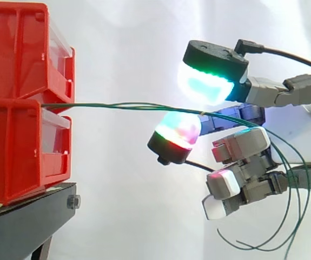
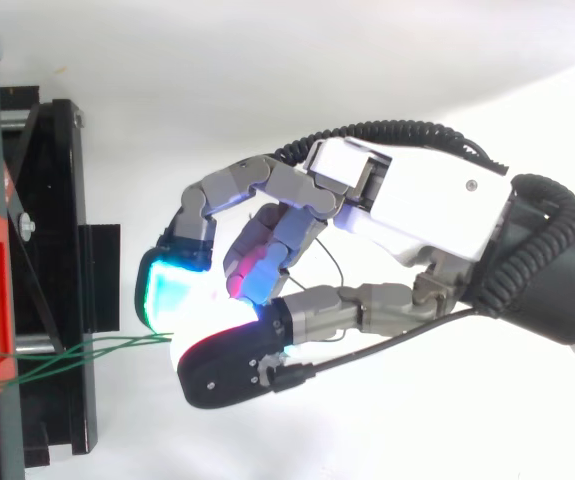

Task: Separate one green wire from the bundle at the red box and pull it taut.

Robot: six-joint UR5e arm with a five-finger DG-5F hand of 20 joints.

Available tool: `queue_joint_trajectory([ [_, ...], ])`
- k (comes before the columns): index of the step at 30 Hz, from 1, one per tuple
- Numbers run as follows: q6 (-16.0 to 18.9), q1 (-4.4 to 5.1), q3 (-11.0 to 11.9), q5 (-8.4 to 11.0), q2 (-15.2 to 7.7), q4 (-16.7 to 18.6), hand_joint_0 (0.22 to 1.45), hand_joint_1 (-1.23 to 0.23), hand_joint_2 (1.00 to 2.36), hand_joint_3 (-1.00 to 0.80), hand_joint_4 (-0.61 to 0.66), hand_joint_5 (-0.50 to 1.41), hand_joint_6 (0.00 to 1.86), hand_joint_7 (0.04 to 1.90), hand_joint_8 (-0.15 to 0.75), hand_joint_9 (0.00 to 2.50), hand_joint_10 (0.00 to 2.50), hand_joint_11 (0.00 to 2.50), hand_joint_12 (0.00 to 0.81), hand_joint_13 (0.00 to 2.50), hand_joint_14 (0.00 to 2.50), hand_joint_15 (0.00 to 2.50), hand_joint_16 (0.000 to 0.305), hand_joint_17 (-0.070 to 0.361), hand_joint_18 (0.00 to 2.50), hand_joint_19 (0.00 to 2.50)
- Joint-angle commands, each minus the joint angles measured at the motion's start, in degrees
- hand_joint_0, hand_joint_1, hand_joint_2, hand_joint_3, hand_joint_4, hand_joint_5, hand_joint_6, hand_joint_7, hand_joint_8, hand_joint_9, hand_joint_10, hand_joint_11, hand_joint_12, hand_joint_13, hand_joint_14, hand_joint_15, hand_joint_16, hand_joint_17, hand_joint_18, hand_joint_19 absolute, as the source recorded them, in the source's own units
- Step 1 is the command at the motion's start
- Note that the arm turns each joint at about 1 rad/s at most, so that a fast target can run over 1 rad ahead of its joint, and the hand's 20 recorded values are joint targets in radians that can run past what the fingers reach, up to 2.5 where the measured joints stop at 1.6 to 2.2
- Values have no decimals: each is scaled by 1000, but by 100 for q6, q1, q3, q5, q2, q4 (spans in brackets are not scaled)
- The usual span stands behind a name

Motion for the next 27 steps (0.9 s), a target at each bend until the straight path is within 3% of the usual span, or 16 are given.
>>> queue_joint_trajectory([
  [1, 83, 52, 0, 4, 0, -105, 499, -640, 1000, -500, 112, -175, 843, 930, 285, 1298, 16, 1437, 362, 1084, 28, 899, 62, 139, 706, 730],
  [9, 470, 122, 0, 4, 0, -377, 503, -637, 1000, -500, 113, -187, 836, 880, 285, 1196, 20, 1335, 368, 1011, 27, 839, 61, 138, 674, 732],
  [10, 646, 183, 0, -22, 0, -799, 502, -637, 1000, -500, 112, -186, 835, 878, 289, 1206, 20, 1318, 367, 1012, 27, 833, 62, 139, 674, 732],
  [14, 883, 219, 0, -136, 9, -1467, 541, -634, 1000, -500, 105, -181, 835, 921, 275, 1227, 21, 1343, 355, 1008, 28, 835, 59, 133, 659, 735],
  [16, 945, 227, 0, -154, 9, -1511, 559, -648, 1000, -500, 101, -181, 837, 924, 271, 1224, 22, 1344, 348, 1008, 28, 839, 58, 131, 653, 738],
  [18, 1217, 227, 0, -251, 9, -1643, 566, -665, 1000, -500, 99, -181, 837, 934, 268, 1219, 22, 1341, 351, 1007, 27, 839, 58, 130, 650, 740],
  [27, 1261, 227, 26, -277, 9, -1617, 571, -670, 1000, -500, 98, -178, 839, 929, 270, 1226, 23, 1352, 348, 1007, 29, 836, 58, 130, 648, 741],
])
